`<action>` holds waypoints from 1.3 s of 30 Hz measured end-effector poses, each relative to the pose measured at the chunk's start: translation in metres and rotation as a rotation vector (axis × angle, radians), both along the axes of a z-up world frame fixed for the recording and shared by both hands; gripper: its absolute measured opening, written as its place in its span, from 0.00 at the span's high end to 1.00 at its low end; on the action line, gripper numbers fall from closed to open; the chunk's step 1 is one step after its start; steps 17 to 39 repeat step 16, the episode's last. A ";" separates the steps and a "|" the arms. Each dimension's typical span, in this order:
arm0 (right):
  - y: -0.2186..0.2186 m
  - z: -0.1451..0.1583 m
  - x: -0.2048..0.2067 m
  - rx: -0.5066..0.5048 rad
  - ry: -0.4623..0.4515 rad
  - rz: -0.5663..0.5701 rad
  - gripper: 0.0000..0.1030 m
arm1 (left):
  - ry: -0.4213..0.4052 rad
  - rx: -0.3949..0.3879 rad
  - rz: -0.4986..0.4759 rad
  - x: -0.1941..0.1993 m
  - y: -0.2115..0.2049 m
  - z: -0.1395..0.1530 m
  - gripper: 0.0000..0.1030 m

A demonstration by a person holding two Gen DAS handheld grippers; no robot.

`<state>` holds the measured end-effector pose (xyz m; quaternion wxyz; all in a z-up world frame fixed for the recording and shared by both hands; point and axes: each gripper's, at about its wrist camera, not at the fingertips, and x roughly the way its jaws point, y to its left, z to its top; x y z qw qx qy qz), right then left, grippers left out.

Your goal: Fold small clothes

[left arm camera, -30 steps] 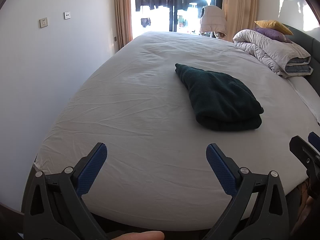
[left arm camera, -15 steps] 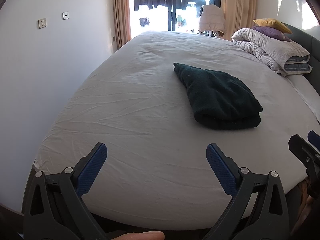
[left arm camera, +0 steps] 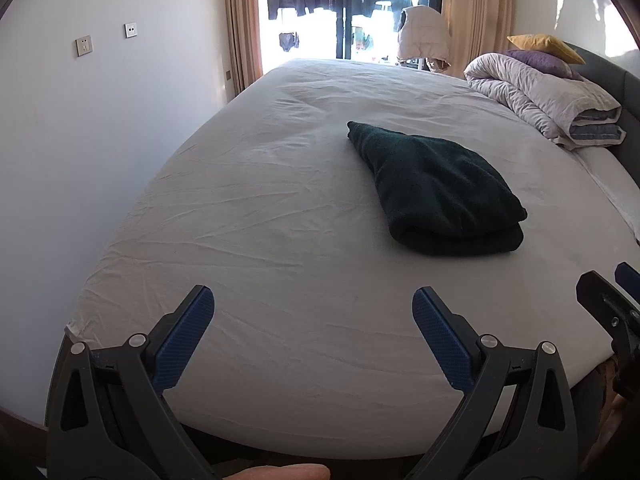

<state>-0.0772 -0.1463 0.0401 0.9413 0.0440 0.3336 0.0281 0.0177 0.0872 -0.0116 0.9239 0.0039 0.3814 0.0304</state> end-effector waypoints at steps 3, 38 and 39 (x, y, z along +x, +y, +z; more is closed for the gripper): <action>0.000 0.000 0.000 0.001 0.002 0.002 0.00 | 0.001 0.006 -0.002 0.000 -0.002 -0.001 0.02; -0.002 -0.004 0.002 0.009 0.015 0.003 0.00 | -0.018 0.021 -0.007 -0.001 -0.005 -0.003 0.02; -0.002 -0.004 0.002 0.009 0.015 0.003 0.00 | -0.018 0.021 -0.007 -0.001 -0.005 -0.003 0.02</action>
